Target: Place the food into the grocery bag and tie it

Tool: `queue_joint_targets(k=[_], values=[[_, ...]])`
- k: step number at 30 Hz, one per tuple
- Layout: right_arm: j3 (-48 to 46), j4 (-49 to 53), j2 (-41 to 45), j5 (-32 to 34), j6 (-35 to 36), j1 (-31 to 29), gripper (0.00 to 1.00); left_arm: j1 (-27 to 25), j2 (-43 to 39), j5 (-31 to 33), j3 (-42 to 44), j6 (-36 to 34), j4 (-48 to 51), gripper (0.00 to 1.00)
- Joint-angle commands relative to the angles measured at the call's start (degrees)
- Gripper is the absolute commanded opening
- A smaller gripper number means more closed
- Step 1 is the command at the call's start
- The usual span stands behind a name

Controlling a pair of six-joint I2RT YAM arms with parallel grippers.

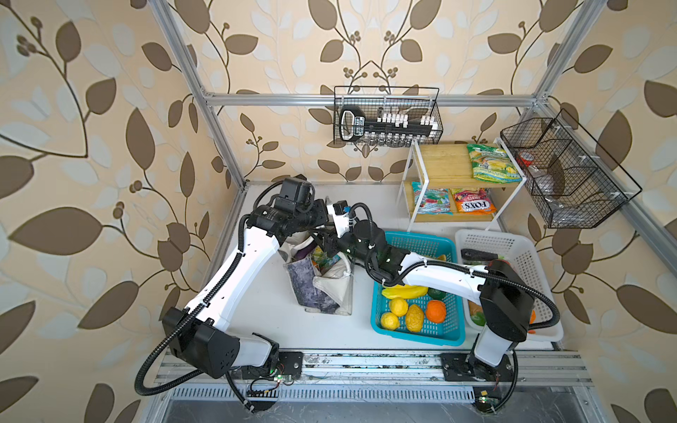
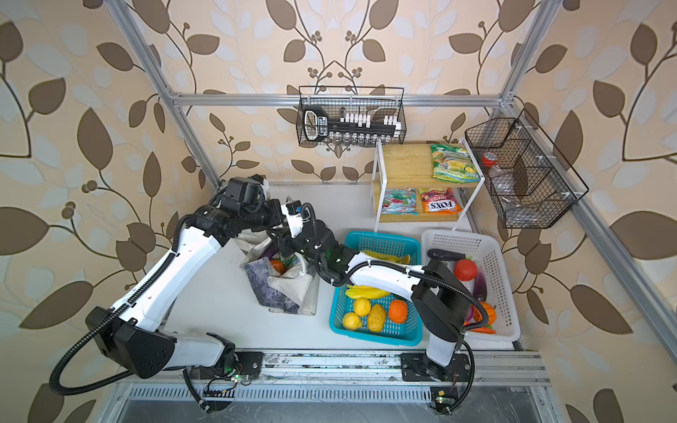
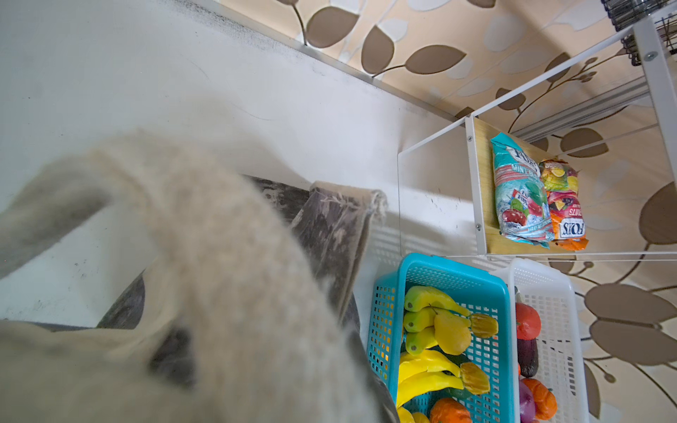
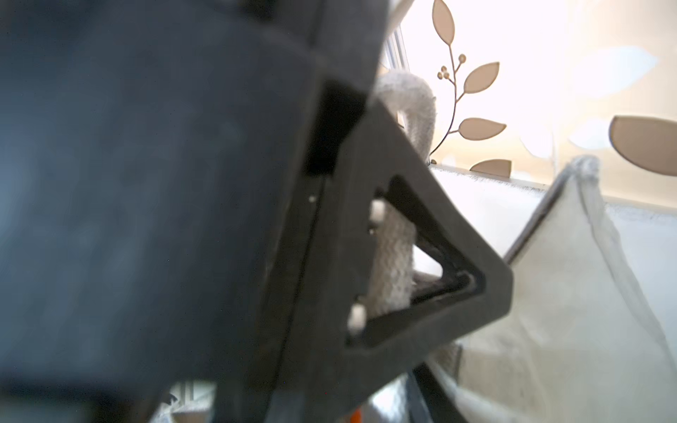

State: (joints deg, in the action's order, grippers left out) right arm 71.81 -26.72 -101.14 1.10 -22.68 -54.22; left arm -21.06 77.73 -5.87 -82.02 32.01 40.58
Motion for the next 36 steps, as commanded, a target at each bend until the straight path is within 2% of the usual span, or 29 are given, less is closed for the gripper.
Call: queue_joint_targets(k=[1,4,6,7,8,12,13,16,19,21,22,25,29,32,36], values=[[1.6,-0.7,-1.7,0.3,1.2,0.7,0.22,-0.8,-1.5,-1.2,-0.6,0.8,-0.4,0.05],[1.0,-2.3,-1.7,-3.7,0.0,2.3,0.06,-0.8,-1.7,-1.0,-0.1,0.7,-0.6,0.06],[0.5,-3.5,-1.8,-5.6,-0.8,3.2,0.01,-0.8,-1.8,-1.6,0.5,0.6,-1.2,0.09],[0.2,-4.1,-1.8,-6.9,-1.0,3.6,0.00,-0.8,-1.8,-2.0,0.8,0.4,-1.5,0.14],[0.0,-4.3,-1.6,-7.6,-1.1,3.9,0.00,-0.8,-1.8,-2.3,0.9,0.1,-1.6,0.21],[-1.8,-5.2,-1.1,-11.1,-3.0,5.3,0.00,-0.2,-3.7,-0.8,0.7,-2.6,-1.6,0.65],[-2.1,-5.3,-1.1,-11.8,-3.7,5.9,0.00,0.7,-4.6,-0.6,0.2,-3.3,-1.2,0.72],[-3.2,-6.5,-0.4,-13.9,-5.5,7.5,0.00,4.6,-8.8,-1.6,0.9,-4.3,-2.0,0.75],[-4.0,-7.3,-0.1,-17.1,-6.9,8.7,0.00,12.6,-15.3,-5.0,6.4,-3.6,-6.7,0.74],[-3.8,-6.4,0.0,-19.2,-6.6,9.1,0.00,18.2,-18.5,-10.7,11.4,-0.3,-11.7,0.74],[-3.8,-6.1,0.1,-20.0,-6.4,9.2,0.00,19.1,-19.2,-13.4,14.5,0.9,-16.0,0.73],[-3.9,-5.2,1.2,-21.8,-5.7,9.3,0.00,19.1,-16.8,-16.4,19.4,0.8,-24.2,0.76],[-3.7,-2.8,2.5,-23.0,-4.5,9.3,0.00,19.1,-12.4,-18.6,20.1,-0.9,-31.4,0.81],[-3.8,-1.9,3.2,-22.8,-3.6,9.4,0.00,18.8,-7.7,-24.5,17.6,-1.5,-30.2,0.79],[-3.6,-0.6,3.7,-23.0,-2.7,9.4,0.00,18.6,-5.9,-31.0,18.9,-0.6,-36.8,0.73]])
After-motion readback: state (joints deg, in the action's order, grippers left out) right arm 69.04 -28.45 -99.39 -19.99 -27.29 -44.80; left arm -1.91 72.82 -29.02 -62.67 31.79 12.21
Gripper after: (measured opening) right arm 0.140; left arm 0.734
